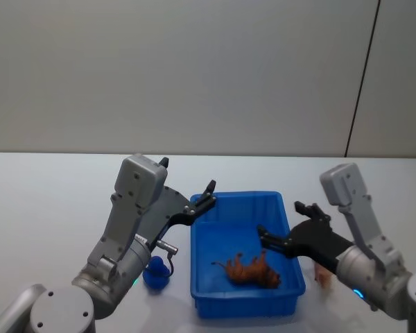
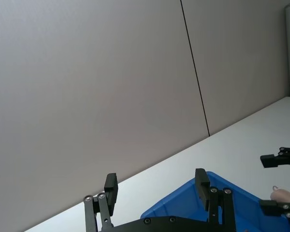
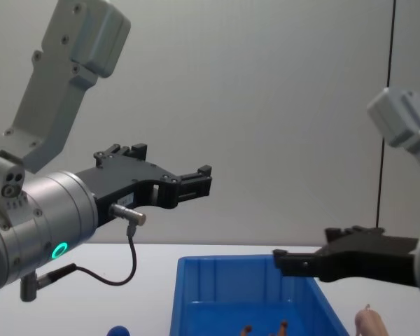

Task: Pick up the two dolls from the table and place them into the box.

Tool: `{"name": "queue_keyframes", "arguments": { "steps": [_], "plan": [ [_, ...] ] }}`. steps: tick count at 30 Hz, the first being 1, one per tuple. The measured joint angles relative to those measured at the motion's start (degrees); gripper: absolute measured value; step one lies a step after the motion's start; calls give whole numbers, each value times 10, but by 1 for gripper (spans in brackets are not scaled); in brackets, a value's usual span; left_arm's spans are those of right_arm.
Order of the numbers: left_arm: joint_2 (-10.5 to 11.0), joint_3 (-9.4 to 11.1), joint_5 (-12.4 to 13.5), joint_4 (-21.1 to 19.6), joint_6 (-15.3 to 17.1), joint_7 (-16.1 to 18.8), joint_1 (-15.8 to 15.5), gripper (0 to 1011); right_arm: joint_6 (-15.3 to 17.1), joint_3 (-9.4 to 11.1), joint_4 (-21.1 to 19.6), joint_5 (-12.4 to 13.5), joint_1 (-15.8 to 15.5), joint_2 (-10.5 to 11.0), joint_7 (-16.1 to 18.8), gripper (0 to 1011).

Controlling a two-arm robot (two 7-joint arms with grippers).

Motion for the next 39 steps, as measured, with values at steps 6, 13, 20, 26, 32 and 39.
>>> {"name": "queue_keyframes", "arguments": {
  "steps": [6,13,20,26,32,39],
  "plan": [
    [0,0,0,0,0,0,0,1002,-4,10,-17,9,-20,16,-27,1001],
    [0,0,0,0,0,0,0,1002,4,18,-28,20,-36,29,-46,1001],
    [0,0,0,0,0,0,0,1002,15,23,-29,26,-49,36,-58,1001],
    [0,0,0,0,0,0,0,1002,21,23,-20,25,-56,39,-67,1001],
    [0,0,0,0,0,0,0,1002,24,23,-8,22,-62,40,-75,1001],
    [0,0,0,0,0,0,0,1002,24,21,8,19,-64,39,-85,1001]
  ]
}}
